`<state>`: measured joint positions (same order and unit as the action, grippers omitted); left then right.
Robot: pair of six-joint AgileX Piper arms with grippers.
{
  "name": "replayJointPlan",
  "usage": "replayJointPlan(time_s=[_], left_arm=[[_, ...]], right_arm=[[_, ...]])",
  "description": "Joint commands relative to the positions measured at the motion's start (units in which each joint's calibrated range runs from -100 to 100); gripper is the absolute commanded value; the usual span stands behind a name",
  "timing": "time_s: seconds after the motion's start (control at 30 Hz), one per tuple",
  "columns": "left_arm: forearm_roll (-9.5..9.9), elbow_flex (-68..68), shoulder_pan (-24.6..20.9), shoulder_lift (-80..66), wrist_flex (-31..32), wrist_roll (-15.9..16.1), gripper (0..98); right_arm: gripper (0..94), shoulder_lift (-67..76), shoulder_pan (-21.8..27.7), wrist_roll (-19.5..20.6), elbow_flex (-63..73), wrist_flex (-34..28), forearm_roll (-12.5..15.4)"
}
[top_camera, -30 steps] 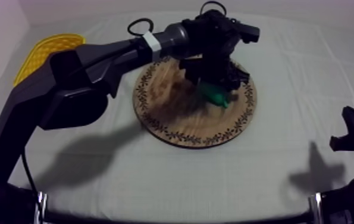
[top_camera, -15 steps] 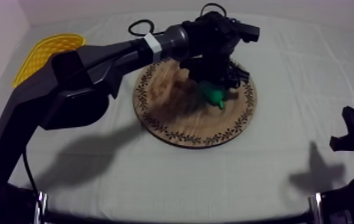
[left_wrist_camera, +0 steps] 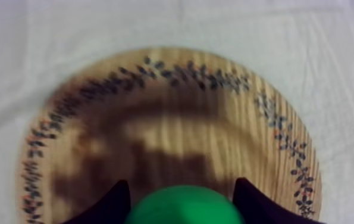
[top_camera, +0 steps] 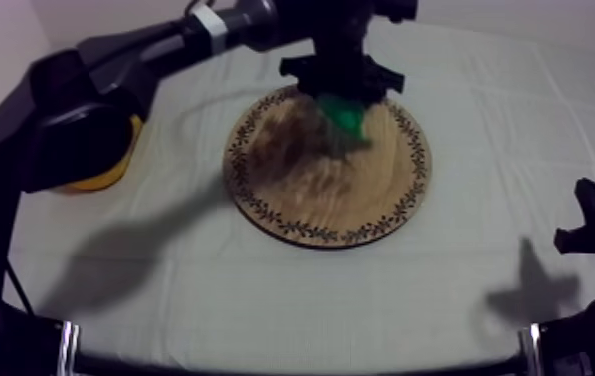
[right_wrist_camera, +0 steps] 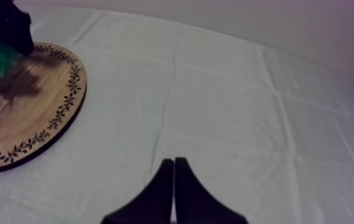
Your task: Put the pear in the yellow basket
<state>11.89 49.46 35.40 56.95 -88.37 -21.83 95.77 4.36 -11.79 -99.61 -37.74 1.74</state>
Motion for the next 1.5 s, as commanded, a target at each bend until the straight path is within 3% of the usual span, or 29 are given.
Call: replayJointPlan(time_s=[0.0,0.27,0.67,0.87,1.0,1.47], left_arm=[[0.04,-4.1,-0.9,-5.5,0.7,0.3,47.4],[0.36,-24.2,-5.4,-24.1,3.2,2.7,49.5],[2.13,-46.4,-15.8,-46.0,7.7,9.2,50.4],[4.58,-53.9,-21.8,-50.0,15.5,10.5,48.3],[5.19,-60.3,-25.2,-50.8,21.0,10.9,47.3],[4.1,-75.5,-30.5,-51.9,24.1,13.4,46.7]], right_arm=[[0.5,0.0,0.0,0.0,-0.1,0.0,0.0],[0.5,0.0,0.0,0.0,-0.1,0.0,0.0],[0.5,0.0,0.0,0.0,-0.1,0.0,0.0],[0.5,0.0,0.0,0.0,-0.1,0.0,0.0],[0.5,0.0,0.0,0.0,-0.1,0.0,0.0],[0.5,0.0,0.0,0.0,-0.1,0.0,0.0]])
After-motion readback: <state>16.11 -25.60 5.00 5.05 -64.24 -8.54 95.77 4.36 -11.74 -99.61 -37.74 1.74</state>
